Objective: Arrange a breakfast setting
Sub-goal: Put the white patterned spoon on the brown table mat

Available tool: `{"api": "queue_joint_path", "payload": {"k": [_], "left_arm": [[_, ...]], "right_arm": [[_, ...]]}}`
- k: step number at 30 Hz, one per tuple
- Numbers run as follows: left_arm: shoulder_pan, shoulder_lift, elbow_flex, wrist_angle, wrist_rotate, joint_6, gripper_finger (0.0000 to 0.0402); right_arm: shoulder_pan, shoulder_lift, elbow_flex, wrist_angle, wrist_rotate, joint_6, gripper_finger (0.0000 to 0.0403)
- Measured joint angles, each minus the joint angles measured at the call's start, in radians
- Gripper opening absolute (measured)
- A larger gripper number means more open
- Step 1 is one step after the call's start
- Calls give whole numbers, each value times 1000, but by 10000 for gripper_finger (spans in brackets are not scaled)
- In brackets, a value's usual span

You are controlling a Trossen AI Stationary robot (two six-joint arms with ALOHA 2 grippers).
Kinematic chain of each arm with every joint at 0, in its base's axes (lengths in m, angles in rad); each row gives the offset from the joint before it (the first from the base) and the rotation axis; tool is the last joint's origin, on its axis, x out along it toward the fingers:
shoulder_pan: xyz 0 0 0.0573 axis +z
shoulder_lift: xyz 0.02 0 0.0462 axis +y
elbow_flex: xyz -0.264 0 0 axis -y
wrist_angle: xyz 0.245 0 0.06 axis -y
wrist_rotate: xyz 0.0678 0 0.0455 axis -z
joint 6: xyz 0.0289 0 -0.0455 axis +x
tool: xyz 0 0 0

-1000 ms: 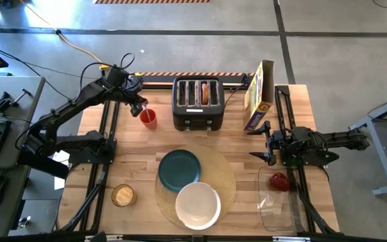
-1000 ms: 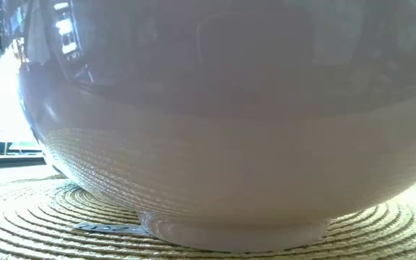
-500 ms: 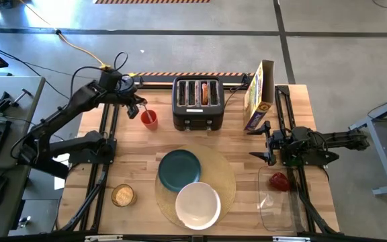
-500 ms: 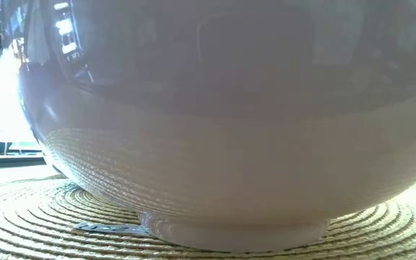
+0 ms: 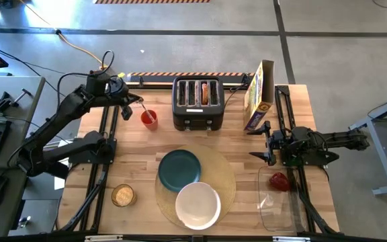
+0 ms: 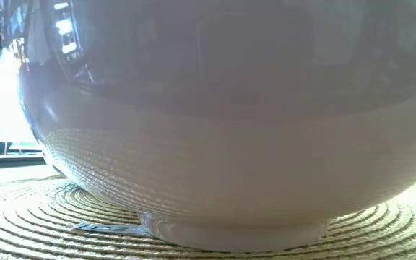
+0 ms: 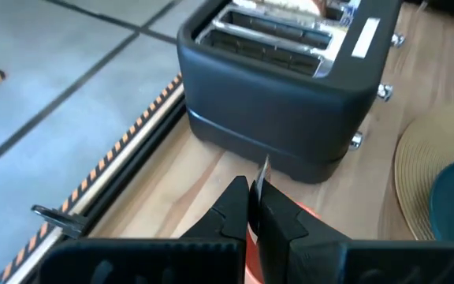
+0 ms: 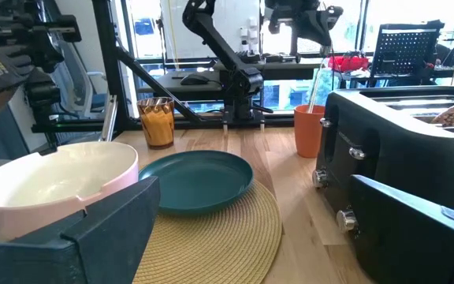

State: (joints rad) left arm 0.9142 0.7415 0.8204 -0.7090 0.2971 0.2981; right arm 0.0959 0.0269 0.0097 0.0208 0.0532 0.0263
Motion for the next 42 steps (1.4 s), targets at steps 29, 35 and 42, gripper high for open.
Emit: {"api": "queue_joint_path", "payload": {"k": [29, 35, 42], "left_arm": [[-27, -167, 0, 159, 224, -118, 1], [-104, -131, 0, 255, 253, -168, 1], [-214, -54, 0, 355, 253, -195, 1]], "right_arm": [[0, 0, 0, 0, 0, 0, 399], [0, 0, 0, 0, 0, 0, 399], [0, 0, 0, 0, 0, 0, 399]]}}
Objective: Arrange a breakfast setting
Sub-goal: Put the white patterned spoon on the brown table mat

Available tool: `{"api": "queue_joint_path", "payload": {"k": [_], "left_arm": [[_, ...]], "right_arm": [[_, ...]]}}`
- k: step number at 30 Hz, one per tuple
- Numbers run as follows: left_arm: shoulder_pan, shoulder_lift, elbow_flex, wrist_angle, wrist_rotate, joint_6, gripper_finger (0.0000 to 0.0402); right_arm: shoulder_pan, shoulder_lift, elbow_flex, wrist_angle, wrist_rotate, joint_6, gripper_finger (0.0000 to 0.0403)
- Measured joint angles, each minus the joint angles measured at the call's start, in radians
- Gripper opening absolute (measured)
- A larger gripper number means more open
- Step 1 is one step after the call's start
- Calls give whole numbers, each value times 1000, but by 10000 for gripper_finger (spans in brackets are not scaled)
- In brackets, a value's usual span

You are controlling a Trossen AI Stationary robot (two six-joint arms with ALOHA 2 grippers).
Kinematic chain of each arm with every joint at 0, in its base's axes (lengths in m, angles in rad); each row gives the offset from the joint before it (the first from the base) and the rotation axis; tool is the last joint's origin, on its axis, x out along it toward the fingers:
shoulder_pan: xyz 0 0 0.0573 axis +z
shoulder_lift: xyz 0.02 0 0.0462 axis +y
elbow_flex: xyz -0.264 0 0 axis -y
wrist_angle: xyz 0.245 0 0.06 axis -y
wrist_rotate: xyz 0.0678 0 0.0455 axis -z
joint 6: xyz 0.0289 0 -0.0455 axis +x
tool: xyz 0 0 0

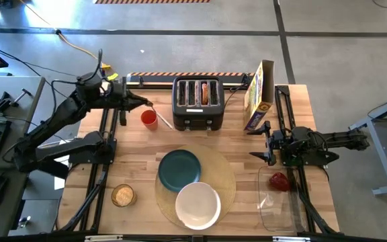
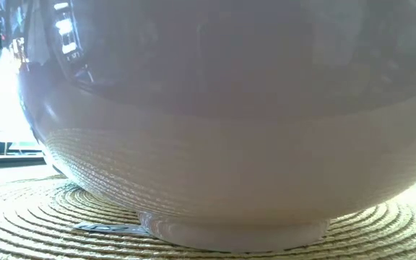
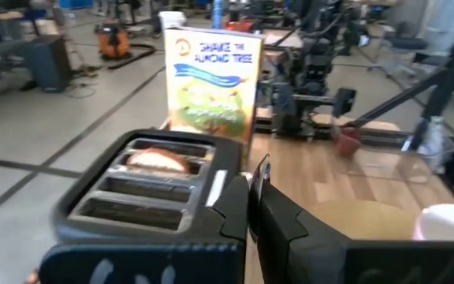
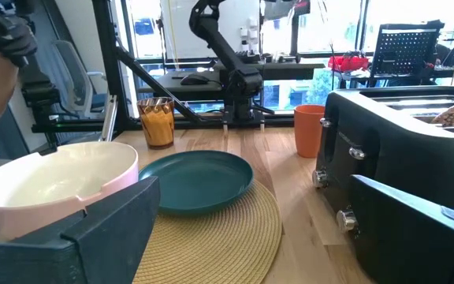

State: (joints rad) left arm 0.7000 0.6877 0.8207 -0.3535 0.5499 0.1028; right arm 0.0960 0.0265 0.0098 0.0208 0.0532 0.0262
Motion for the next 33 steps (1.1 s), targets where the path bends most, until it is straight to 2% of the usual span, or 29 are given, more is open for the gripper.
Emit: {"api": "queue_joint_path", "payload": {"k": [16, 33], "left_arm": [[-247, 200, 0, 233, -3, -78, 1], [-466, 396, 0, 531, -10, -265, 1]], "right_arm": [[0, 0, 0, 0, 0, 0, 399], [0, 0, 0, 4, 25, 0, 399]]}}
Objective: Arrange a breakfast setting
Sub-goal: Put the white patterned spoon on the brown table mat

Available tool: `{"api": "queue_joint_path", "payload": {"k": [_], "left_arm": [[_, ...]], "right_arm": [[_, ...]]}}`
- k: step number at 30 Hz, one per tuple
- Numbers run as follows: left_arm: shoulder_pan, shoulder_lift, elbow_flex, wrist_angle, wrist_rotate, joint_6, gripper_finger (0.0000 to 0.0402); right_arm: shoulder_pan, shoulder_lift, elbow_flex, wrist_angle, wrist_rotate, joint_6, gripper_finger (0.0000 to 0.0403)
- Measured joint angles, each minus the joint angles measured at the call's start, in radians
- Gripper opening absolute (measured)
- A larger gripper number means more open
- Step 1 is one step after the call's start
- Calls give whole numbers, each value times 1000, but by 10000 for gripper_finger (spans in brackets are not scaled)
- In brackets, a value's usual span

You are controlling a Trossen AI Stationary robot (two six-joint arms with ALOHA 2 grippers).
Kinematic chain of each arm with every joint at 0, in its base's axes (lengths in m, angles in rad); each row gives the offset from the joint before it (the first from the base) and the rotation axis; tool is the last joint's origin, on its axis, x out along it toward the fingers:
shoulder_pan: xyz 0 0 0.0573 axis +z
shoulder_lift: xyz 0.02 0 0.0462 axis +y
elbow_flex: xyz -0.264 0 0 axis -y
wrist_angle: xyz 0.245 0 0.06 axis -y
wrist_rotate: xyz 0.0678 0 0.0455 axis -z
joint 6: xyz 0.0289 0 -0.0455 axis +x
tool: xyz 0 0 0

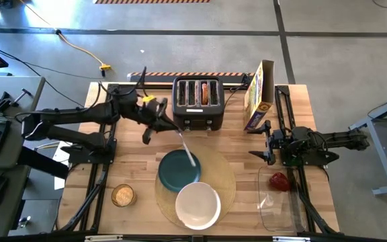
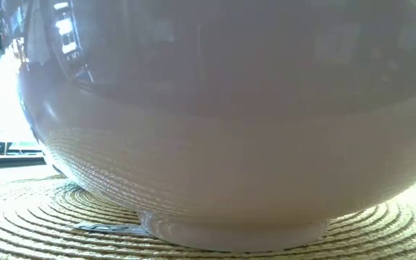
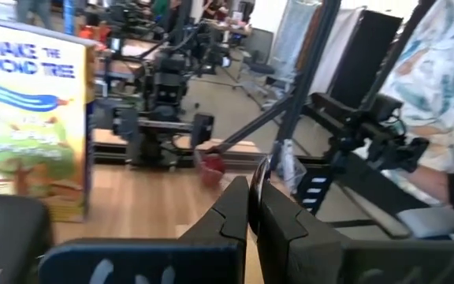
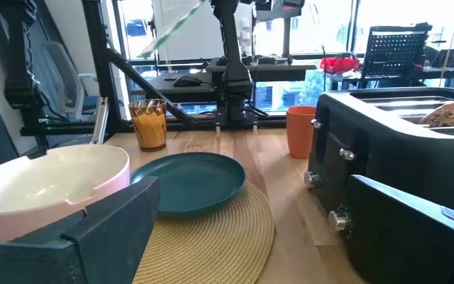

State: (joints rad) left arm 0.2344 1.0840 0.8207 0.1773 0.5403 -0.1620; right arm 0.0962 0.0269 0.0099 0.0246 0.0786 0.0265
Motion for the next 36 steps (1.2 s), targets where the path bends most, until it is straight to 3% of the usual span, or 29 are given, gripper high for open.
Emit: {"api": "queue_joint_path", "payload": {"k": [8, 16, 27, 36], "left_arm": [[-74, 69, 0, 77, -15, -31, 1], [-138, 130, 0, 127, -60, -48, 1], [-206, 179, 0, 145, -231, -73, 0], [-253, 180, 0, 156, -303, -73, 0]], "right_arm": [[0, 0, 0, 0, 0, 6, 399], [0, 0, 0, 0, -2, 158, 399], [0, 0, 0, 1, 7, 405, 399], [0, 0, 0, 4, 26, 541, 399]]}}
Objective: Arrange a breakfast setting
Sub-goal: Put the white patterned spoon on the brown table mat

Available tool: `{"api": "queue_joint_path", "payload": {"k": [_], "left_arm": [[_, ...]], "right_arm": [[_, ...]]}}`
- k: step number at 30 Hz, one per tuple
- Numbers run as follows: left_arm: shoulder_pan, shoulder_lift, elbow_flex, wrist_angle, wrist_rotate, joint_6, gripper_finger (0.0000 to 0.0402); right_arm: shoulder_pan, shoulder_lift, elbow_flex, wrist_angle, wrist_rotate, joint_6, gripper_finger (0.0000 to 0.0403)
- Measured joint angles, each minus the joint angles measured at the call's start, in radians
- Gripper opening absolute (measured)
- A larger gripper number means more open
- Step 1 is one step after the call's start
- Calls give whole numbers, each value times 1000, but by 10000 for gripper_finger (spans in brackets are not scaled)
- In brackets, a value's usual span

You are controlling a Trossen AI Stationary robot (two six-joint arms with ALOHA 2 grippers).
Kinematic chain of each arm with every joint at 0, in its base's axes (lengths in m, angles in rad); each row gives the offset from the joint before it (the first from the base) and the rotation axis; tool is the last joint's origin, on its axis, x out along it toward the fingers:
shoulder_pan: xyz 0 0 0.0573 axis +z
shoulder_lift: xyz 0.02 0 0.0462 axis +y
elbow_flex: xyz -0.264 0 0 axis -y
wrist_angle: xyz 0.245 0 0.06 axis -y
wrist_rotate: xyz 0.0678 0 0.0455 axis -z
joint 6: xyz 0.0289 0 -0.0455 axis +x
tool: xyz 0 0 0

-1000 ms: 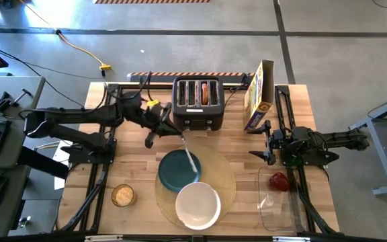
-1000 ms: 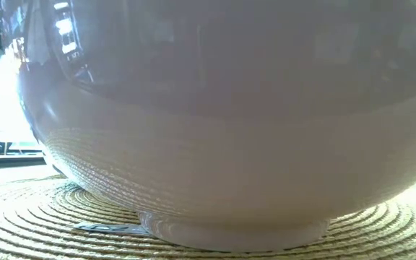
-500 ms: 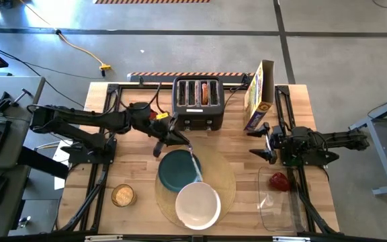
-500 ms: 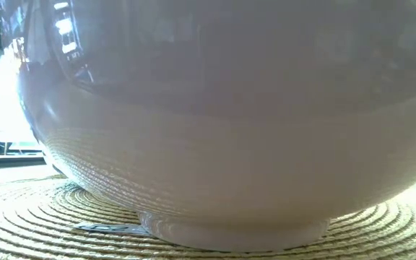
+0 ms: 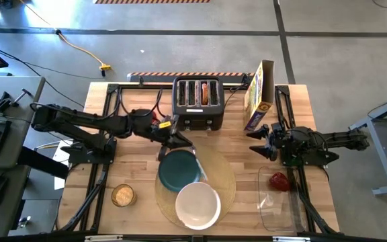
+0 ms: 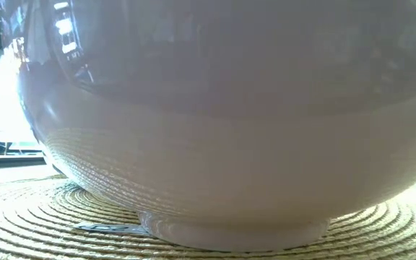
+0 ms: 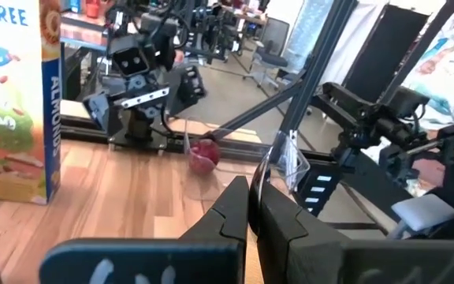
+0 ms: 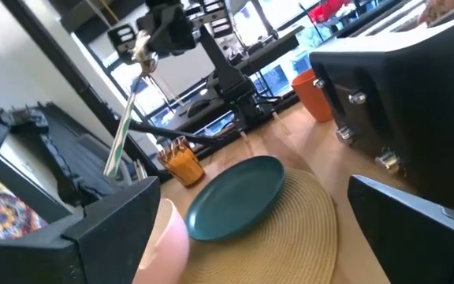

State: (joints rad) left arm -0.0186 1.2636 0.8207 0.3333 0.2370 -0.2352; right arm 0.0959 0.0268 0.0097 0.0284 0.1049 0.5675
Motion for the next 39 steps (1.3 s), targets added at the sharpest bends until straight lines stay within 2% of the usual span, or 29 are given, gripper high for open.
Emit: {"api": "queue_joint_path", "payload": {"k": [5, 26, 39], "left_arm": [[-16, 0, 0, 3, -41, 0, 0], [-16, 0, 0, 1, -42, 0, 0], [-16, 0, 0, -27, -43, 1, 0]], "right_arm": [[0, 0, 0, 0, 0, 35, 399], [0, 0, 0, 5, -1, 44, 399], [0, 0, 0, 202, -28, 36, 399]]}}
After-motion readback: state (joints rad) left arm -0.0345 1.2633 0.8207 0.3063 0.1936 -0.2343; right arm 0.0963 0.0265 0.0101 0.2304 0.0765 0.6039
